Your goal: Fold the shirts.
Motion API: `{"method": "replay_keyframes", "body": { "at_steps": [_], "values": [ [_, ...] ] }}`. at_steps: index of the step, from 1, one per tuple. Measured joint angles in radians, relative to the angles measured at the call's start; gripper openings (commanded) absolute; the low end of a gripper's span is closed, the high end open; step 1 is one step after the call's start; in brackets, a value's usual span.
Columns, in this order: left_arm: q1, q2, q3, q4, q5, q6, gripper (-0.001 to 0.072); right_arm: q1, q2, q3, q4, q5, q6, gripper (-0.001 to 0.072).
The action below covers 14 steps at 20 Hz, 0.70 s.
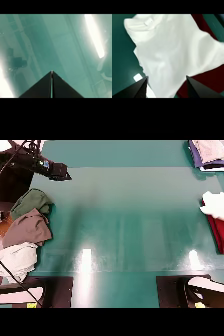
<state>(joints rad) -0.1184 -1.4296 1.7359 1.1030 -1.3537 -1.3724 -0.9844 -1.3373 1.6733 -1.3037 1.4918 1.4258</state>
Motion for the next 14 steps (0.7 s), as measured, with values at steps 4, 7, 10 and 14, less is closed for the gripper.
{"method": "replay_keyframes", "body": {
  "at_steps": [4,7,10,14],
  "values": [
    [0.0,0.0,0.0,0.0,-0.001,0.013,0.0022,-0.034,0.001,0.0,-0.039,0.072,0.045,0.0554],
    [0.0,0.0,0.0,0.0,0.001,0.016,0.0022,-0.003,0.001,0.0,0.061,0.095,0.062,0.0553],
    [0.0,0.0,0.0,-0.001,-0.001,0.016,0.0022,0.101,0.001,0.0,0.212,0.122,0.072,0.0553],
    [0.0,0.0,0.0,-0.004,-0.01,0.017,0.0022,0.332,0.001,0.001,0.376,0.157,0.074,0.0017]
  ]
}}
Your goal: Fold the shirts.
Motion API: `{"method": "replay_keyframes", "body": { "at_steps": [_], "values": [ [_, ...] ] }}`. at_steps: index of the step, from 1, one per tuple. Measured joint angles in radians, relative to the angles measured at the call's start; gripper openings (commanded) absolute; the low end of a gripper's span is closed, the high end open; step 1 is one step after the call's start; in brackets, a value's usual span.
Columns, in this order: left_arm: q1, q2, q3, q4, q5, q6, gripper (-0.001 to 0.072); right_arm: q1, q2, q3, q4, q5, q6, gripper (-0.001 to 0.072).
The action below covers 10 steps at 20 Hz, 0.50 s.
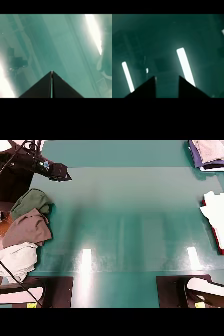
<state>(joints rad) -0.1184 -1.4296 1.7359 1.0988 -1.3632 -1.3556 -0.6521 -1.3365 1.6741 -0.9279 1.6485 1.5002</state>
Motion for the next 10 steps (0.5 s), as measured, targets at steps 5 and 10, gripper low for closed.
{"method": "replay_keyframes", "body": {
  "at_steps": [5,10],
  "values": [
    [0.0,0.0,0.0,-0.001,-0.004,0.0,0.0022,0.328,0.0,0.0,0.073,0.011,-0.008,0.0017],
    [0.0,0.0,0.0,-0.001,-0.005,0.0,0.0022,0.558,0.0,0.0,0.087,-0.008,-0.015,0.0017]
  ]
}}
